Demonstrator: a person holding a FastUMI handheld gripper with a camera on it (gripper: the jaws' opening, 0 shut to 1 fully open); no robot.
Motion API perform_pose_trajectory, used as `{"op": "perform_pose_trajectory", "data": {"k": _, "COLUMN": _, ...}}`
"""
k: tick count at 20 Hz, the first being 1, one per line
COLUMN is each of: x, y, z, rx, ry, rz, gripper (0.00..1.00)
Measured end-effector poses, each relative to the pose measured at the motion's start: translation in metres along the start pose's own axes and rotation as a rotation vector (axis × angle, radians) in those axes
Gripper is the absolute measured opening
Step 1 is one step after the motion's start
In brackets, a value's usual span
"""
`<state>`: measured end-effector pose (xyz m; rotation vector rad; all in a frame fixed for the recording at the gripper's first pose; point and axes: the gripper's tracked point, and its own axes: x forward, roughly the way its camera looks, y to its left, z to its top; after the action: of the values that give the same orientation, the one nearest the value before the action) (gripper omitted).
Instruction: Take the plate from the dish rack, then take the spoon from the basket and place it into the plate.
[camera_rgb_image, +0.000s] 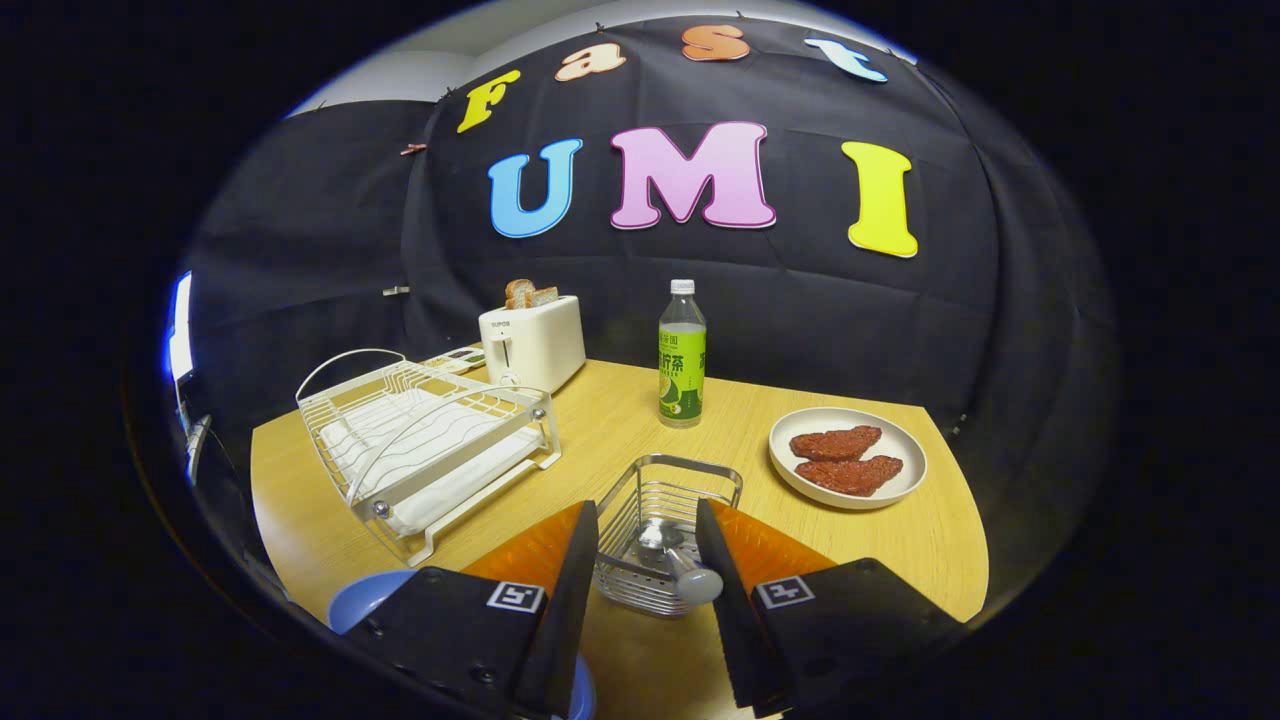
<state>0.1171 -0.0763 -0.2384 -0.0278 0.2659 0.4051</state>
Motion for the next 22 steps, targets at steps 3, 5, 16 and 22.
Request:
{"op": "perform_pose_trajectory", "data": {"k": 3, "x": 0.006, "y": 0.0, "z": -0.003, "rx": -0.021, "ry": 0.007, "rz": -0.018, "gripper": 0.32}}
{"op": "perform_pose_trajectory", "data": {"k": 5, "x": 0.01, "y": -0.002, "z": -0.002, "rx": -0.02, "ry": 0.013, "rz": -0.034, "gripper": 0.31}}
{"op": "perform_pose_trajectory", "data": {"k": 16, "x": 0.005, "y": -0.005, "z": 0.001, "rx": -0.048, "ry": 0.09, "rz": -0.038, "gripper": 0.15}}
{"op": "perform_pose_trajectory", "data": {"k": 22, "x": -0.015, "y": -0.004, "z": 0.037, "rx": -0.077, "ry": 0.056, "rz": -0.039, "gripper": 0.15}}
